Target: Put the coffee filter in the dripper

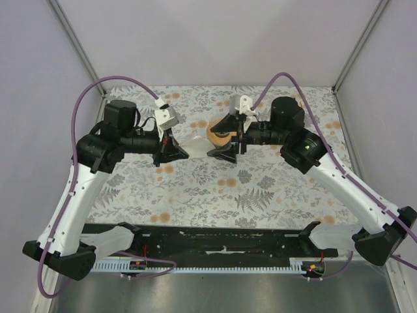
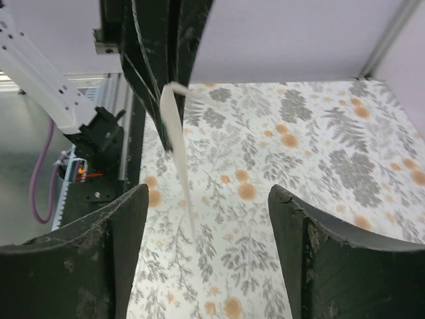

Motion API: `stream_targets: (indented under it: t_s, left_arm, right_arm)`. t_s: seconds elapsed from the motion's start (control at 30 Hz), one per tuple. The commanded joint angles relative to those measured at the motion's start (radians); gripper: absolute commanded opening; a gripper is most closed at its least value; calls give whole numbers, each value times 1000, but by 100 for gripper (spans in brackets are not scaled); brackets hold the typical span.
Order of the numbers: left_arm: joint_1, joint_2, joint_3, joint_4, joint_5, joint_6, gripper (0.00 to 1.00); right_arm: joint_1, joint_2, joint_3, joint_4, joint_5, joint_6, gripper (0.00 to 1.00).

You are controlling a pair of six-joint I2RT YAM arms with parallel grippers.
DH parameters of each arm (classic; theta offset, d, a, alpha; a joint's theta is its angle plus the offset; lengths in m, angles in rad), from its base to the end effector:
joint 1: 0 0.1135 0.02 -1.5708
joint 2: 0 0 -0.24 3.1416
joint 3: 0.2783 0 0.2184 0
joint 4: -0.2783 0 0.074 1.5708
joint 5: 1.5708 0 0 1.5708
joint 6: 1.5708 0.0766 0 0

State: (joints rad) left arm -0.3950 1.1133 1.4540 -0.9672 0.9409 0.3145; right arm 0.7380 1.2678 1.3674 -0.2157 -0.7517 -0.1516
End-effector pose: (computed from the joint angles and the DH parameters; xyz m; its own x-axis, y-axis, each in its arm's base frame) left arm 0.1500 -0.1296 0.3857 -0.2576 0.3048 -0.9169 0.9575 0.2077 -0.2000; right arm 0.1723 0.2274 0.4081 0.0653 -0.0897 -0.9938 -0.9949 0.0714 -0.0718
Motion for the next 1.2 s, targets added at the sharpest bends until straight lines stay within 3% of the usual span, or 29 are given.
stream_targets:
  t_s: [0.0,0.13,0.23,0.5,0.7,0.9,0.97,1.07,1.17]
  left_arm:
    - [-11,-15,94,-80,-350,144,2]
    - [-18,-47,151,-171,-569,390,2]
    - [-22,-84,169,-185,-626,488,2]
    - [-36,-76,128,-101,-407,206,2]
    - [-42,-101,46,-4,-383,160,2]
    - [-51,-86,59,42,-324,112,2]
    - [-54,-84,48,45,-312,109,2]
    - [-56,-87,26,48,-294,106,2]
    - [-56,-87,20,51,-260,94,2]
  right_arm:
    - [-80,-106,-53,18,-80,20,82]
    - [-83,-131,-53,-45,-107,-31,87]
    - [-81,-133,-47,-45,-144,-19,87]
    - [-75,-101,-90,125,-166,29,82]
    - [-65,-29,-59,263,-233,106,82]
    - [-52,85,28,246,-248,95,78]
    - [-51,113,45,249,-274,107,69]
    - [-48,139,55,277,-346,135,38]
    - [-46,148,48,273,-368,121,13]
